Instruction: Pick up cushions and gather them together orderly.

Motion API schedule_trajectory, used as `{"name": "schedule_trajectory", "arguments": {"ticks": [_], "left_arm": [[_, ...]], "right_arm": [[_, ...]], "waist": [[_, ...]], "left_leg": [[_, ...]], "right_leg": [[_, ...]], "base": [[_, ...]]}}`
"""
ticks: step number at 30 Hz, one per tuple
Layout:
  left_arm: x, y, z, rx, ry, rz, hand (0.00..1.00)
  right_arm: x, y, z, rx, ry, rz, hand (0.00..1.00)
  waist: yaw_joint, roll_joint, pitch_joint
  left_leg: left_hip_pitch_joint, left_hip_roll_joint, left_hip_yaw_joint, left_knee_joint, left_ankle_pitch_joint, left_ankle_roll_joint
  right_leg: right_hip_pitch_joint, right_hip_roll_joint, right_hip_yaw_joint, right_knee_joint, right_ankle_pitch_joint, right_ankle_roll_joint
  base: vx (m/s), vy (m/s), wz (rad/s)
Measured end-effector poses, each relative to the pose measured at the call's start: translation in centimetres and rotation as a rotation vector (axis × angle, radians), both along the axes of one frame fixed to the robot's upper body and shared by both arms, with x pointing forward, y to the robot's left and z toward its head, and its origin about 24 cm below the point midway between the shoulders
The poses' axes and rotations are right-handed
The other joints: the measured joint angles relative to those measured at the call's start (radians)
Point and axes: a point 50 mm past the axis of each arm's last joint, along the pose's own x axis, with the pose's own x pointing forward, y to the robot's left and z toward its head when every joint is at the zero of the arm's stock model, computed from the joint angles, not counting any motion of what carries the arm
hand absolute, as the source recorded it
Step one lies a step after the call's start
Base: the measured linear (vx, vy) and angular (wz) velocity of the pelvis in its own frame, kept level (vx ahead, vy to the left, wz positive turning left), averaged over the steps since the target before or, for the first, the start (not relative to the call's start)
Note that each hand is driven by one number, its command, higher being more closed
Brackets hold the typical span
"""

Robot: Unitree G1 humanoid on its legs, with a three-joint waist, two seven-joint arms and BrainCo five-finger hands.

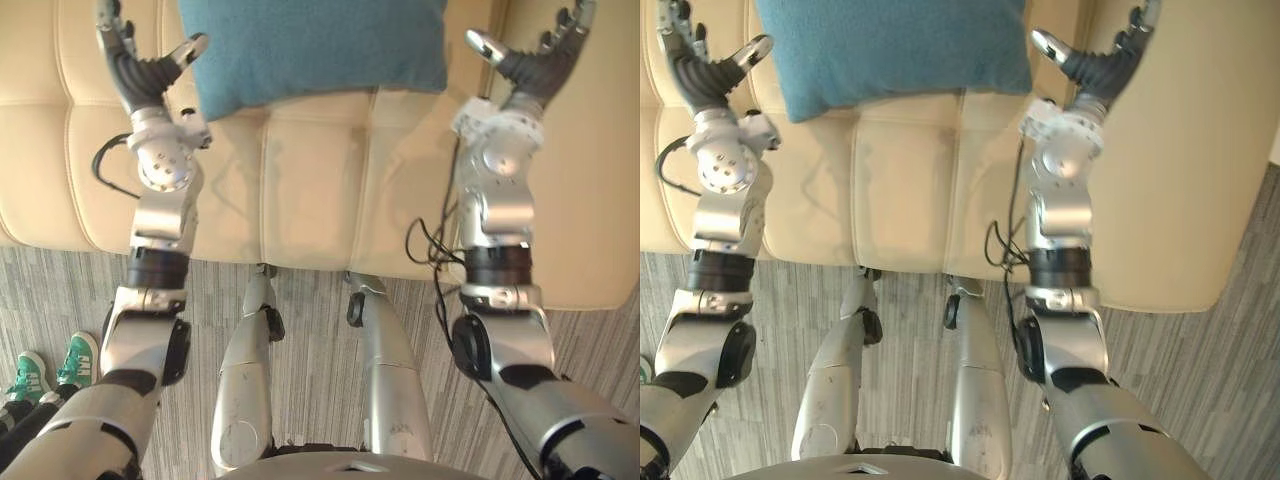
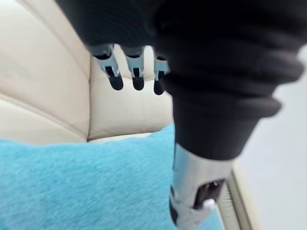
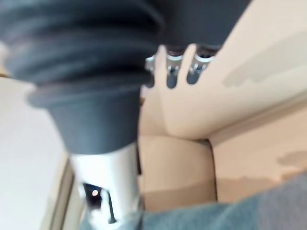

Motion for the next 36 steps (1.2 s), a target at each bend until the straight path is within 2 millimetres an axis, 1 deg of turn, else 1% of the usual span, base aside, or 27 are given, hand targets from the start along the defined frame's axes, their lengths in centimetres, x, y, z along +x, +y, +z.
{"name": "schedule_trajectory", "arguments": {"ticks": [1,2,3,4,5,7,8,10,11,12,13,14,15,17,18,20,22,23,24,26,28,30,33,35,36], "left_arm": [[-0.3,0.5,-0.9,-0.005,0.018,0.015,0.0],[-1.0,1.4,-2.3,-0.008,0.048,0.033,0.0],[-2.1,2.5,-4.2,-0.009,0.087,0.06,0.0],[-2.6,2.9,-4.9,-0.011,0.102,0.069,0.0],[-3.6,3.7,-6.3,-0.015,0.131,0.089,0.0],[-5.8,5.0,-10.5,-0.032,0.255,0.122,0.0],[-6.5,5.3,-11.8,-0.041,0.302,0.125,0.0],[-8.2,5.4,-15.7,-0.072,0.436,0.087,0.0],[-9.3,5.4,-18.7,-0.125,0.542,0.057,0.0],[-9.8,5.3,-19.7,-0.144,0.58,0.047,0.0],[-10.8,5.2,-22.0,-0.183,0.664,0.026,0.0],[-12.1,5.0,-24.6,-0.219,0.766,0.012,0.0],[-12.8,4.7,-26.1,-0.238,0.828,-0.004,0.0],[-15.6,3.8,-31.0,-0.328,1.046,-0.035,0.0],[-16.3,3.4,-32.3,-0.355,1.106,-0.045,0.0],[-18.4,2.6,-35.1,-0.429,1.242,-0.055,0.0],[-20.6,1.8,-37.4,-0.482,1.376,-0.048,0.0],[-21.1,1.7,-37.7,-0.487,1.399,-0.047,0.0],[-21.9,1.5,-38.2,-0.494,1.437,-0.043,0.0],[-23.1,1.4,-38.8,-0.512,1.484,-0.033,0.0],[-24.3,1.3,-39.4,-0.536,1.531,-0.018,0.0],[-25.8,1.3,-40.1,-0.538,1.594,-0.006,0.0],[-27.0,1.1,-40.5,-0.55,1.642,0.001,0.0],[-27.2,1.2,-40.5,-0.547,1.651,0.009,0.0],[-27.3,1.3,-40.5,-0.549,1.652,0.016,0.0]], "right_arm": [[-0.5,-0.5,-0.9,-0.014,0.016,-0.012,0.0],[-1.3,-1.2,-2.1,-0.026,0.04,-0.027,0.0],[-2.6,-2.0,-3.7,-0.046,0.064,-0.046,0.0],[-3.0,-2.2,-4.2,-0.056,0.075,-0.049,0.0],[-3.8,-2.6,-5.4,-0.078,0.106,-0.048,0.0],[-5.3,-3.2,-9.0,-0.105,0.232,-0.038,0.0],[-5.6,-3.3,-10.2,-0.104,0.278,-0.027,0.0],[-6.8,-3.3,-13.3,-0.09,0.392,0.01,0.0],[-7.7,-3.0,-15.6,-0.059,0.471,0.04,0.0],[-7.9,-2.7,-16.5,-0.045,0.5,0.051,0.0],[-8.5,-2.2,-18.3,-0.019,0.564,0.082,0.0],[-9.3,-1.7,-20.6,0.012,0.648,0.112,0.0],[-9.8,-1.4,-22.1,0.019,0.71,0.127,0.0],[-11.3,-0.5,-27.7,0.047,0.95,0.178,0.0],[-12.0,-0.4,-29.4,0.067,1.024,0.191,0.0],[-13.8,0.2,-33.5,0.111,1.219,0.22,0.0],[-15.8,0.6,-36.8,0.168,1.395,0.245,0.0],[-16.2,0.7,-37.4,0.166,1.429,0.248,0.0],[-17.0,0.8,-38.3,0.156,1.491,0.252,0.0],[-18.3,0.8,-39.4,0.15,1.576,0.249,0.0],[-19.7,0.6,-40.4,0.189,1.643,0.234,0.0],[-21.4,0.3,-41.3,0.244,1.714,0.208,0.0],[-22.2,-0.2,-41.6,0.279,1.739,0.177,0.0],[-22.4,-0.2,-41.7,0.291,1.749,0.172,0.0],[-22.4,-0.2,-41.7,0.292,1.75,0.171,0.0]], "waist": [[-0.003,0.0,0.0],[-0.006,-0.002,0.0],[-0.008,-0.003,0.0],[-0.008,-0.003,0.0],[-0.006,-0.005,-0.001],[-0.004,-0.01,-0.01],[-0.003,-0.014,-0.024],[-0.004,-0.024,-0.053],[-0.004,-0.031,-0.08],[-0.004,-0.034,-0.093],[-0.004,-0.038,-0.121],[-0.005,-0.042,-0.157],[-0.004,-0.046,-0.174],[-0.005,-0.046,-0.238],[-0.005,-0.046,-0.255],[-0.006,-0.046,-0.289],[-0.004,-0.045,-0.302],[-0.004,-0.045,-0.303],[-0.003,-0.046,-0.306],[0.003,-0.046,-0.319],[0.006,-0.044,-0.332],[0.007,-0.048,-0.345],[0.007,-0.05,-0.354],[0.011,-0.055,-0.352],[0.015,-0.069,-0.345]], "left_leg": [[0.016,0.001,0.0,0.007,-0.008,0.001],[0.047,0.003,0.0,0.012,-0.021,-0.004],[0.081,0.005,-0.001,0.032,-0.041,-0.001],[0.09,0.006,-0.002,0.042,-0.051,-0.001],[0.114,0.008,-0.002,0.057,-0.066,-0.001],[0.178,0.012,-0.002,0.086,-0.099,-0.001],[0.19,0.013,-0.002,0.096,-0.111,-0.002],[0.237,0.018,-0.002,0.114,-0.132,-0.01],[0.28,0.022,0.001,0.115,-0.148,-0.011],[0.294,0.024,0.002,0.115,-0.154,-0.013],[0.324,0.026,0.007,0.113,-0.167,-0.013],[0.363,0.028,0.016,0.108,-0.18,-0.016],[0.388,0.028,0.023,0.108,-0.189,-0.016],[0.451,0.029,0.023,0.104,-0.214,-0.025],[0.467,0.029,0.023,0.099,-0.217,-0.026],[0.505,0.029,0.024,0.072,-0.217,-0.026],[0.544,0.024,0.024,0.052,-0.217,-0.026],[0.553,0.022,0.025,0.048,-0.217,-0.026],[0.569,0.016,0.025,0.042,-0.217,-0.026],[0.588,0.005,0.024,0.035,-0.217,-0.025],[0.612,-0.007,0.024,0.024,-0.218,-0.023],[0.649,-0.021,0.024,0.004,-0.218,-0.02],[0.678,-0.039,0.025,-0.019,-0.218,-0.02],[0.69,-0.053,0.025,-0.026,-0.219,-0.019],[0.696,-0.067,0.024,-0.032,-0.221,-0.016]], "right_leg": [[0.02,0.0,-0.001,0.001,-0.006,0.001],[0.052,0.0,-0.002,0.004,-0.015,0.002],[0.091,-0.001,-0.003,0.009,-0.031,0.003],[0.104,-0.002,-0.004,0.01,-0.037,0.003],[0.133,-0.002,-0.003,0.01,-0.049,0.007],[0.209,-0.003,-0.009,0.008,-0.076,0.015],[0.225,-0.003,-0.011,0.008,-0.083,0.015],[0.286,-0.002,-0.016,-0.001,-0.09,0.015],[0.337,0.005,-0.015,-0.023,-0.092,0.019],[0.354,0.008,-0.014,-0.033,-0.093,0.019],[0.388,0.012,-0.013,-0.053,-0.095,0.023],[0.429,0.017,-0.01,-0.074,-0.097,0.027],[0.452,0.021,-0.006,-0.087,-0.098,0.028],[0.536,0.029,-0.005,-0.141,-0.096,0.032],[0.557,0.032,-0.005,-0.156,-0.092,0.035],[0.614,0.043,-0.004,-0.227,-0.063,0.04],[0.685,0.05,0.0,-0.316,-0.019,0.049],[0.701,0.053,0.001,-0.332,-0.009,0.051],[0.726,0.054,0.005,-0.361,0.005,0.055],[0.754,0.048,0.018,-0.392,0.022,0.061],[0.779,0.04,0.023,-0.411,0.033,0.067],[0.805,0.032,0.036,-0.417,0.037,0.071],[0.809,0.022,0.058,-0.418,0.041,0.078],[0.804,0.016,0.083,-0.418,0.053,0.084],[0.795,0.01,0.105,-0.417,0.058,0.083]], "base": [[-0.02,-0.113,0.0],[0.01,-0.126,0.02],[0.03,-0.122,0.02],[0.04,-0.097,0.01],[0.05,-0.079,0.01],[0.07,-0.074,-0.01],[0.1,-0.046,-0.02],[0.16,-0.037,-0.04],[0.14,-0.018,-0.1],[0.15,-0.006,-0.17],[0.13,0.01,-0.17],[0.17,0.015,-0.2],[0.16,0.024,-0.22],[0.15,0.037,-0.13],[0.15,0.044,-0.03],[0.1,0.044,-0.05],[0.06,0.057,-0.08],[0.04,0.048,-0.06],[0.02,0.046,-0.02],[0.01,0.052,-0.04],[-0.02,0.062,-0.07],[-0.05,0.061,-0.08],[-0.07,0.061,-0.19],[-0.09,0.071,-0.35],[-0.1,0.082,-0.52]]}}
